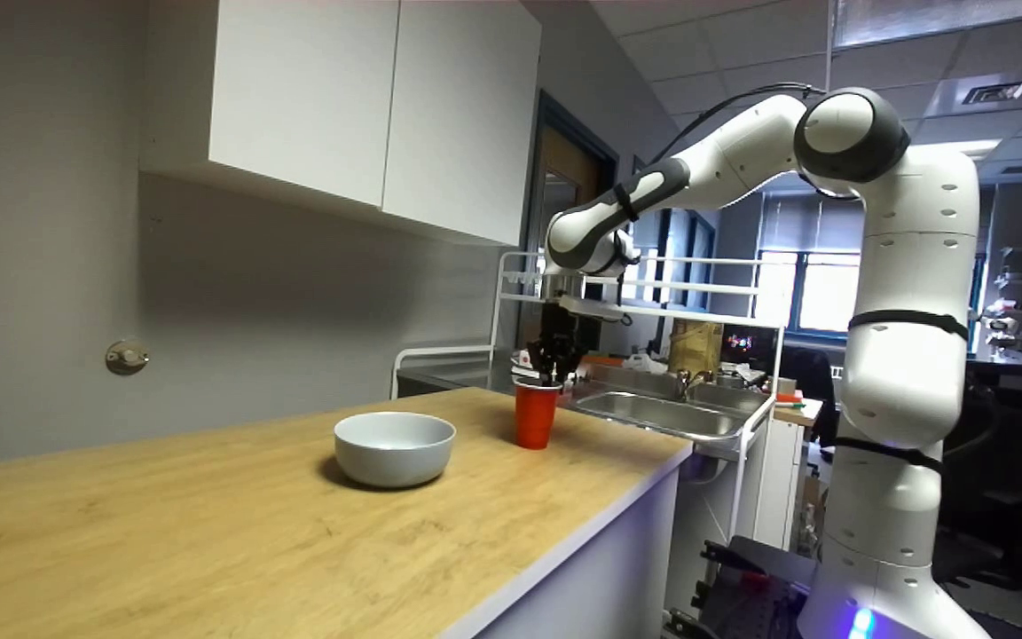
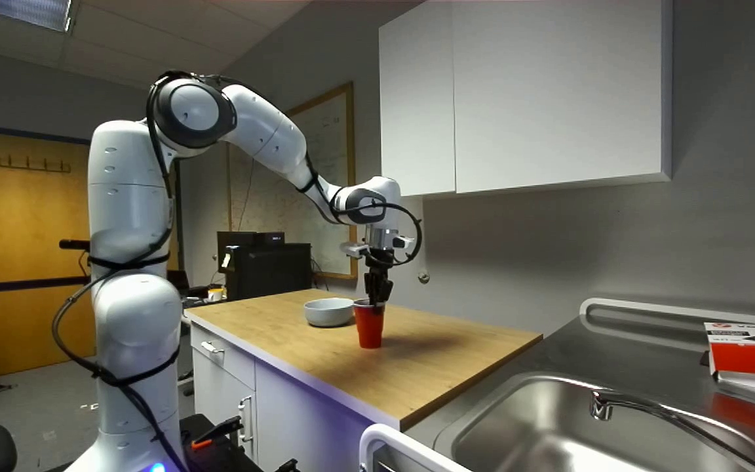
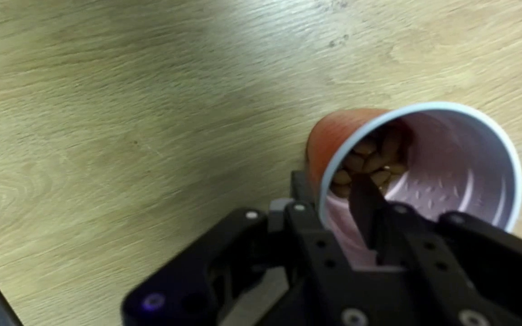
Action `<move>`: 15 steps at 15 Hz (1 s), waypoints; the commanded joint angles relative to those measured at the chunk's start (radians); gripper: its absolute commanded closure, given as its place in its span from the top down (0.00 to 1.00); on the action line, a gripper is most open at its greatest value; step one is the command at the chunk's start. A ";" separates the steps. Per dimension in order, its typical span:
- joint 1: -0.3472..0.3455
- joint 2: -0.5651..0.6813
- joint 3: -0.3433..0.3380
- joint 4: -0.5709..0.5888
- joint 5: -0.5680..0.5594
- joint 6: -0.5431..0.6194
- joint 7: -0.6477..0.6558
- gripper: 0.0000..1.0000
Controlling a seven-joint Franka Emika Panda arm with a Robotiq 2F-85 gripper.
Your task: Pour the contents of the cup into the bowl
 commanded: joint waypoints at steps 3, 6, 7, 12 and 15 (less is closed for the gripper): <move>-0.004 -0.008 0.000 0.035 0.009 -0.039 0.010 0.00; -0.004 -0.014 0.000 0.039 0.014 -0.042 0.001 0.03; -0.004 -0.014 0.000 0.040 0.011 -0.041 -0.001 0.03; 0.031 -0.066 0.038 0.027 -0.004 -0.061 0.048 0.03; 0.064 -0.103 0.075 0.035 0.005 -0.096 0.062 0.03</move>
